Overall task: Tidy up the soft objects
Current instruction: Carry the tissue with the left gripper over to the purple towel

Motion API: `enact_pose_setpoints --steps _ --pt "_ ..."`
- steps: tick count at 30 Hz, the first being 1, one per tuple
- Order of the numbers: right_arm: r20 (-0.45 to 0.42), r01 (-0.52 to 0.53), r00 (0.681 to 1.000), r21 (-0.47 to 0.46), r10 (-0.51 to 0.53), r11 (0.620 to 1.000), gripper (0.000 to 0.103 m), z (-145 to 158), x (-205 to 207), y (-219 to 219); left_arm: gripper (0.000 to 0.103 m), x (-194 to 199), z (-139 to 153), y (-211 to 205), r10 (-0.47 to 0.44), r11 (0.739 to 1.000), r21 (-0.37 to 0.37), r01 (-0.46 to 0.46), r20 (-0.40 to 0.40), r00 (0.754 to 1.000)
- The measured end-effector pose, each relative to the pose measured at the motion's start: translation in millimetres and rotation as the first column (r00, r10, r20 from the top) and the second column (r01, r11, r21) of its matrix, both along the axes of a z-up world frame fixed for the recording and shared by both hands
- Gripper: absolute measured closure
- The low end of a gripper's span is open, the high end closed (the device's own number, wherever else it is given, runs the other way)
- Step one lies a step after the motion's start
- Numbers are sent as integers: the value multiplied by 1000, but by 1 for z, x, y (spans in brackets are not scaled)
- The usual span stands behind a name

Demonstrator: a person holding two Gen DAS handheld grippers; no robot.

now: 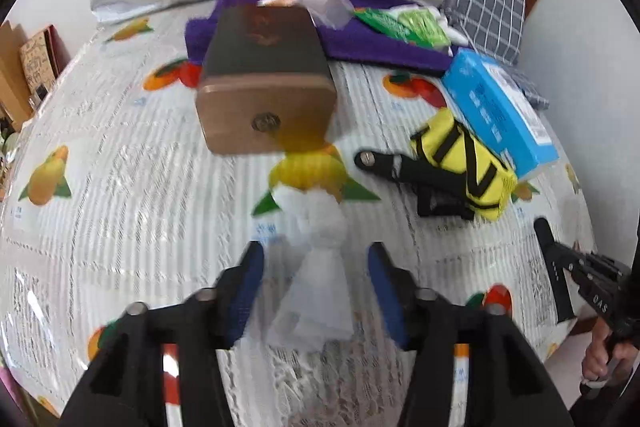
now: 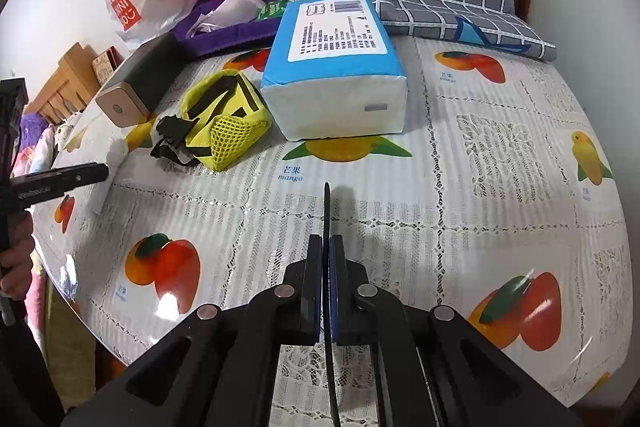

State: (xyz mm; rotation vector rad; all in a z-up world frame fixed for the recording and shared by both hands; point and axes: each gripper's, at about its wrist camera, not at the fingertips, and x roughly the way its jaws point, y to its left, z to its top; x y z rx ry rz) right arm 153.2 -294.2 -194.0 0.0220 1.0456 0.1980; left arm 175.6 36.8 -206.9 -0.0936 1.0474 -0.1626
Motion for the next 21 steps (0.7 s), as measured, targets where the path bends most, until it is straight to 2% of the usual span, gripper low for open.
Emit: enact_pose_setpoints --steps 4,8,9,10,11,13,16,21 --pt "-5 -5 1000 -3 5 1000 99 0 1 2 50 14 -10 -2 1 1000 7 -1 -26 1000" --pt "-2 -6 1000 -4 6 1000 99 4 2 3 51 17 -14 -16 -17 996 90 16 4 1000" --pt "2 -3 1000 -4 3 1000 99 7 2 2 55 17 -14 -19 -26 995 101 25 9 1000" --pt "6 -2 1000 -1 2 1000 99 8 2 2 69 17 -14 -23 -38 993 113 36 19 999" --pt "13 -4 1000 8 3 1000 100 11 2 2 77 18 -14 -25 -42 992 118 40 20 999" --pt "24 -16 1000 23 16 1000 100 15 3 3 81 17 -12 -26 -65 993 97 62 19 998" --pt "24 -21 1000 22 21 1000 101 16 4 5 81 14 -6 -25 -75 996 42 75 15 997" --pt "0 -25 1000 14 25 1000 99 13 7 4 81 9 5 -23 -78 996 36 76 35 996"
